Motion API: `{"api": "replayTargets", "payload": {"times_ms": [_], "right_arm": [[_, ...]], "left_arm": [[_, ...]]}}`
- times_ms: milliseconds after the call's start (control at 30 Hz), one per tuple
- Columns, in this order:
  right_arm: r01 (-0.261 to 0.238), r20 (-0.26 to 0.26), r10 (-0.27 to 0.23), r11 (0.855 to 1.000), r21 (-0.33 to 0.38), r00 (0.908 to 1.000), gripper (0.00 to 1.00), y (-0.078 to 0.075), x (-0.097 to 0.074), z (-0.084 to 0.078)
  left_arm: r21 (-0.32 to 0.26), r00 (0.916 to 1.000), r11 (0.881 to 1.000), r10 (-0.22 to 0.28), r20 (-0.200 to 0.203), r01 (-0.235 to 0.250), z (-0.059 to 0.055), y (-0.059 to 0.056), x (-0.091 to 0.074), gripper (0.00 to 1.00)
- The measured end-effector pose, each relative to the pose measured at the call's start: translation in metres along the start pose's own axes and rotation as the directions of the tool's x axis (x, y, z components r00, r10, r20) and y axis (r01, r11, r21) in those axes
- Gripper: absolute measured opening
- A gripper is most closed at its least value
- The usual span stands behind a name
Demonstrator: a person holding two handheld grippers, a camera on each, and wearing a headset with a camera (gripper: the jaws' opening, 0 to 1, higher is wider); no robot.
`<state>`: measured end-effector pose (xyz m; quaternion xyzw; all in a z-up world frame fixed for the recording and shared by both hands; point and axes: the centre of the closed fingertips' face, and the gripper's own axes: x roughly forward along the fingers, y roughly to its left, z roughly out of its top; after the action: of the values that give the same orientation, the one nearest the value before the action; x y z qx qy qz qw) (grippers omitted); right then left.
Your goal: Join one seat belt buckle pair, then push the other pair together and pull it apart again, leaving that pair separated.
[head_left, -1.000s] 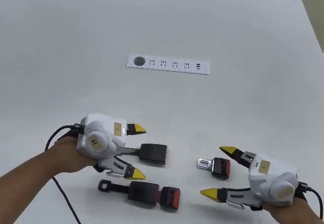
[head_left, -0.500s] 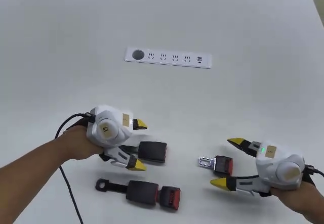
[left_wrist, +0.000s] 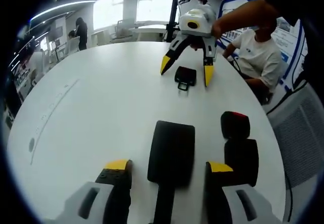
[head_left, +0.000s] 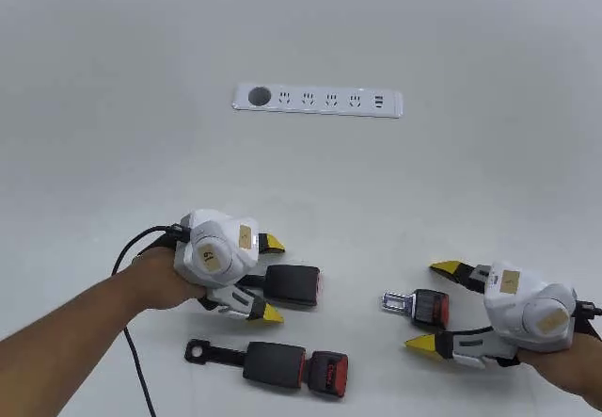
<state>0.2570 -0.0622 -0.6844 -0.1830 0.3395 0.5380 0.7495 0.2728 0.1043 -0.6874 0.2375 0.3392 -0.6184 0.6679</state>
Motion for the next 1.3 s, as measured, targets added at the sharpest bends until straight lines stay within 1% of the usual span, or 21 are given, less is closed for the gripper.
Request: {"api": "replayTargets", "payload": {"times_ms": [67,133,233,267,333,367,400,433,500,567,600,633,667,733,1000,1100,1200,1300], "right_arm": [[-0.004,-0.002,0.004,1.0,-0.005,1.0,0.64,0.001,0.0,-0.002],[-0.009,-0.005,0.009,1.0,-0.009,1.0,0.63,0.003,0.001,-0.004],[-0.018,-0.01,0.018,1.0,-0.02,0.9998,0.58,0.005,0.001,-0.003],[-0.014,-0.014,0.014,0.999,-0.034,0.9998,0.58,0.005,0.003,-0.002],[-0.018,-0.013,0.017,0.999,-0.037,0.9998,0.57,0.004,0.004,-0.005],[-0.018,-0.011,0.018,0.999,-0.038,0.9998,0.55,0.004,0.004,-0.004],[-0.017,-0.013,0.017,0.999,-0.04,0.9998,0.53,0.004,0.006,-0.005],[-0.018,-0.016,0.017,0.999,-0.043,0.9997,0.52,0.004,0.006,-0.006],[-0.015,-0.021,0.014,0.999,-0.05,0.9997,0.51,0.004,0.006,-0.007],[-0.012,-0.027,0.01,0.998,-0.062,0.9996,0.48,0.005,0.007,-0.007],[-0.012,-0.029,0.01,0.997,-0.07,0.9995,0.47,0.005,0.008,-0.007],[-0.008,-0.036,0.006,0.997,-0.082,0.9993,0.45,0.005,0.006,-0.006],[-0.004,-0.041,0.0,0.996,-0.092,0.9992,0.44,0.005,0.007,-0.006],[0.01,-0.048,-0.014,0.995,-0.094,0.9987,0.36,0.002,0.007,-0.008],[-0.001,-0.08,-0.009,0.992,-0.127,0.9968,0.35,0.006,0.006,-0.012],[-0.008,-0.1,-0.006,0.991,-0.137,0.9949,0.34,0.008,0.004,-0.014],[-0.017,-0.124,-0.002,0.988,-0.152,0.9923,0.34,0.01,0.004,-0.014],[-0.022,-0.133,0.001,0.988,-0.153,0.9911,0.34,0.014,0.005,-0.009]], "left_arm": [[0.008,1.0,1.0,0.001,0.0,-0.001,0.001,0.001,0.001,0.58],[0.021,1.0,1.0,-0.006,-0.004,0.006,0.001,0.0,0.001,0.53],[0.056,0.9999,0.998,-0.004,-0.016,0.005,0.001,-0.002,0.001,0.48],[0.075,0.9997,0.997,0.003,-0.026,-0.001,-0.001,-0.001,0.001,0.47],[0.084,0.9994,0.996,0.015,-0.033,-0.012,-0.002,0.002,0.0,0.44],[0.093,0.9989,0.996,0.017,-0.045,-0.013,-0.003,0.003,-0.001,0.41],[0.095,0.9989,0.995,0.009,-0.045,-0.005,-0.002,0.002,0.0,0.4],[0.11,0.9985,0.994,0.009,-0.055,-0.003,-0.003,0.002,-0.001,0.4],[0.114,0.9984,0.994,0.006,-0.056,0.001,-0.002,0.002,-0.001,0.39],[0.117,0.9981,0.993,0.002,-0.061,0.006,-0.004,0.002,-0.001,0.37],[0.12,0.998,0.993,-0.004,-0.064,0.011,-0.004,0.001,-0.001,0.35],[0.138,0.9979,0.99,-0.017,-0.063,0.026,-0.004,0.0,0.0,0.33],[0.138,0.9976,0.99,-0.014,-0.069,0.023,-0.005,0.001,0.001,0.33],[0.148,0.9968,0.989,-0.018,-0.078,0.029,-0.007,0.002,0.001,0.33],[0.153,0.9955,0.987,-0.028,-0.09,0.042,-0.008,0.001,0.001,0.33],[0.157,0.9944,0.986,-0.032,-0.101,0.048,-0.008,0.001,0.002,0.32],[0.161,0.9928,0.986,-0.036,-0.114,0.054,-0.008,0.0,0.002,0.32],[0.154,0.9925,0.987,-0.035,-0.118,0.053,-0.007,0.0,0.002,0.32]]}}
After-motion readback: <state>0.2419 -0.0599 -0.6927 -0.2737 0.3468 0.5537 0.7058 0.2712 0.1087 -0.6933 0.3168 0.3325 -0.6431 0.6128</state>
